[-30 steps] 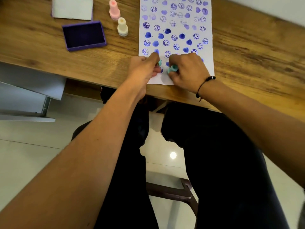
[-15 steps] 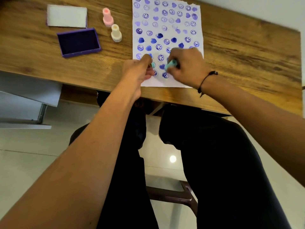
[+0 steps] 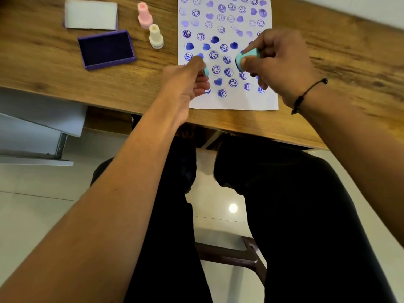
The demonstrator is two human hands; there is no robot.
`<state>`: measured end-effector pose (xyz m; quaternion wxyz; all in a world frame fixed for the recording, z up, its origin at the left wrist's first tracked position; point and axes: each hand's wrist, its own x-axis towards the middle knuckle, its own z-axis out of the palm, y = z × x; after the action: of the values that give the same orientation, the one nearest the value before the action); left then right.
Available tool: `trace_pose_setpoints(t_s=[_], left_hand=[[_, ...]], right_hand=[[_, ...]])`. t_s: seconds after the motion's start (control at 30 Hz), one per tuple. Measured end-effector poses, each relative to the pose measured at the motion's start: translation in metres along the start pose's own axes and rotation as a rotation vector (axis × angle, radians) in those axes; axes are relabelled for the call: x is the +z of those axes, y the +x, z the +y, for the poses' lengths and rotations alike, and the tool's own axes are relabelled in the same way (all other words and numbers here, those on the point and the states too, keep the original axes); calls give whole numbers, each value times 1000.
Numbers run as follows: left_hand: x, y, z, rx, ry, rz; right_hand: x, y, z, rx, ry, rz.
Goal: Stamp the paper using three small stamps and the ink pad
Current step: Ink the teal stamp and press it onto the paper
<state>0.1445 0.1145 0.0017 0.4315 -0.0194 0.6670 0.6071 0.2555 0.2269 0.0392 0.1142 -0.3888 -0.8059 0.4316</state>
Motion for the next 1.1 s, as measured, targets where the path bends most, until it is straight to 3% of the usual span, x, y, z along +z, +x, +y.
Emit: trace_pose_setpoints(t_s=[0.1, 0.37, 0.57, 0.87, 1.0, 1.1], left_hand=[[0, -4, 1, -7, 11, -33], [-2, -18, 7, 26, -39, -311], [-11, -21, 11, 41, -80, -381], [-30, -18, 18, 10, -180, -293], [-48, -16, 22, -53, -259, -225], [-56, -9, 25, -123, -159, -118]], right_hand=[[1, -1, -1, 17, 45, -10], [9, -4, -16, 9, 240, -88], [11, -5, -20, 19, 292, -108], [36, 0, -34, -29, 350, -157], [53, 8, -44, -146, 218, -212], [71, 19, -45, -272, -32, -243]])
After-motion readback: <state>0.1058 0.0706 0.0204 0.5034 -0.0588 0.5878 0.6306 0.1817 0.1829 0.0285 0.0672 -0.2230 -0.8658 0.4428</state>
